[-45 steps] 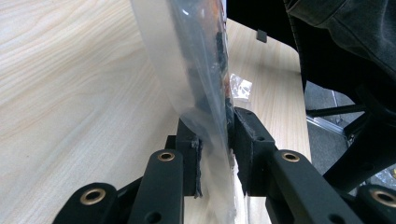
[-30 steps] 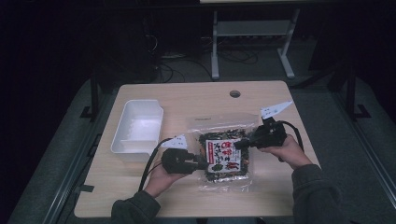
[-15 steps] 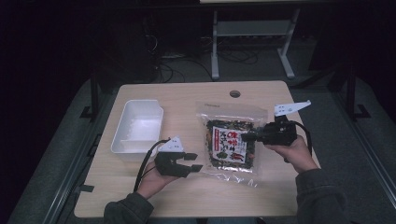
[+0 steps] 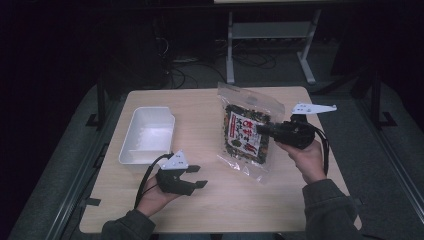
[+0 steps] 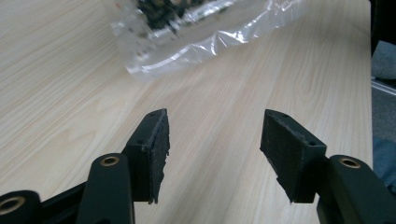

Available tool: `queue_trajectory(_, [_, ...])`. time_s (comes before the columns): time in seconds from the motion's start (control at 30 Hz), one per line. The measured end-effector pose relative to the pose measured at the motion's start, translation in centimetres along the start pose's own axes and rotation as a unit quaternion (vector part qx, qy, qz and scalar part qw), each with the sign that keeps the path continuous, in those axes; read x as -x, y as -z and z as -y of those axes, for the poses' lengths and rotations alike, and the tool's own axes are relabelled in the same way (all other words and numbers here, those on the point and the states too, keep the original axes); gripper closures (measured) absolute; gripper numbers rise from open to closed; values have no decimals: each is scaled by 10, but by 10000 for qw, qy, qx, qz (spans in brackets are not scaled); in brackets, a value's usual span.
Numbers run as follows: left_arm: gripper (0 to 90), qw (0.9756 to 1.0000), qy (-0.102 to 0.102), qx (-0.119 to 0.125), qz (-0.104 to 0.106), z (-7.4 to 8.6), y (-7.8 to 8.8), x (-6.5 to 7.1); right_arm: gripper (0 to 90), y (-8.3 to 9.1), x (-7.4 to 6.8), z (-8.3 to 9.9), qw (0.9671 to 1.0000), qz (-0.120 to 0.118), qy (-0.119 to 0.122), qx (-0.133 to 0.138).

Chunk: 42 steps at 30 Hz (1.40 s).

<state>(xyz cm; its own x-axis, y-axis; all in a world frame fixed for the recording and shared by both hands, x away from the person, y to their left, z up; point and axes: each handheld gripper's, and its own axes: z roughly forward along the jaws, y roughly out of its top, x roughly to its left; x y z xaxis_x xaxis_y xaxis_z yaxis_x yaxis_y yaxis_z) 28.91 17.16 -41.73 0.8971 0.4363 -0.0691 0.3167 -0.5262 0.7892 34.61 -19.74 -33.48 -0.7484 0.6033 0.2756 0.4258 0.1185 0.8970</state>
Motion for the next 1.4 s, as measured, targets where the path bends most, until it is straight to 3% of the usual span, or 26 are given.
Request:
queue_trajectory(0.1, [387, 10000, -9, -28, -85, 4, 5, 0, 747, -9, -8, -4, 9996, 265, 44, 56])
queue_trajectory(0.23, [375, 9998, -38, -72, -182, 11, 11, 0, 747, -21, -16, -9, 9992, 389, 59, 115])
queue_trajectory(0.77, [343, 9991, -135, -152, -373, 26, 26, 4, 747, -59, -34, -26, 9972, 697, 48, 270])
queue_trajectory(1.1, [314, 9988, -114, -192, -433, 35, 34, 4, 747, -70, -41, -31, 9958, 824, 35, 385])
queue_trajectory(1.4, [292, 9981, -222, -307, -488, 40, 36, 8, 747, -86, -54, -45, 9941, 920, 57, 567])
